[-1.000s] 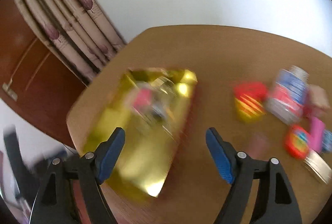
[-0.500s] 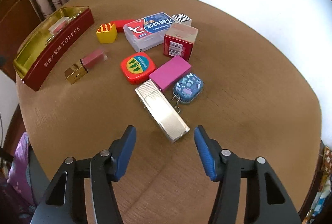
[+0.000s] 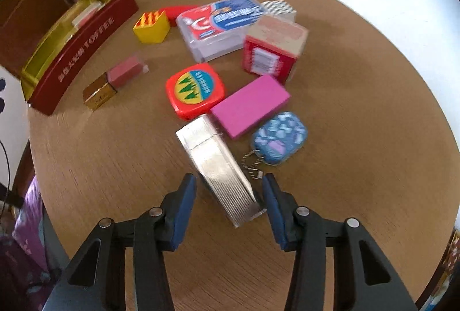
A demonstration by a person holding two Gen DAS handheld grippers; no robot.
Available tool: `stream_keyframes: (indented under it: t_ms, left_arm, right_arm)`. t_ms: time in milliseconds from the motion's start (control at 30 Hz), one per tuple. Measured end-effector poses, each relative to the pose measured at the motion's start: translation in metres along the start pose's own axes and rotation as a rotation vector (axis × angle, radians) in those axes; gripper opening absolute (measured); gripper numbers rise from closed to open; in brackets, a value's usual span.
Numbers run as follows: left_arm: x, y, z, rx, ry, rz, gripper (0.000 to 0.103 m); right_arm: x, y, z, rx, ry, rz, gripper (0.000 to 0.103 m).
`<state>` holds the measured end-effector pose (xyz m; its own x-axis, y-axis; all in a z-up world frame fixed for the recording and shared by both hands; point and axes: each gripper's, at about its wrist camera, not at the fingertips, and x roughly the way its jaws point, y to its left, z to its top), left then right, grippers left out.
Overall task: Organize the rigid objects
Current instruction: 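Grasp the ribbed silver lighter with the right gripper, then grasp the pink-and-gold lipstick with left gripper while right gripper holds the lighter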
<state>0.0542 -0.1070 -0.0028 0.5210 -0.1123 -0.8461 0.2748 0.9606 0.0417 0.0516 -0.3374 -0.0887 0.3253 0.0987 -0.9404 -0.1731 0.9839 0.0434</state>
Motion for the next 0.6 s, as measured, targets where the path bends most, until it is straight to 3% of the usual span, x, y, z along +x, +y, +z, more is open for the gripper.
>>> stream_keyframes:
  t_ms: [67,133,233,467,600]
  left_arm:
    - [0.005,-0.007,0.004,0.007,0.011,-0.011,0.066]
    - [0.009,-0.011,0.008,0.011,0.024,-0.026,0.066]
    - [0.017,-0.020,0.016,0.019,0.041,-0.065,0.066]
    - [0.049,-0.058,0.046,0.112,0.080,-0.204,0.066]
    - [0.082,-0.082,0.065,0.181,0.146,-0.263,0.066]
  right_arm:
    - [0.006,0.011,0.001,-0.019,0.018,-0.003,0.030]
    - [0.006,0.020,0.000,-0.018,0.010,-0.022,0.027]
    - [0.000,0.023,-0.015,0.052,-0.014,-0.018,0.027]
    - [-0.018,-0.005,-0.095,0.420,-0.131,0.006,0.027]
    - [-0.024,-0.005,-0.127,0.493,-0.164,0.018,0.027]
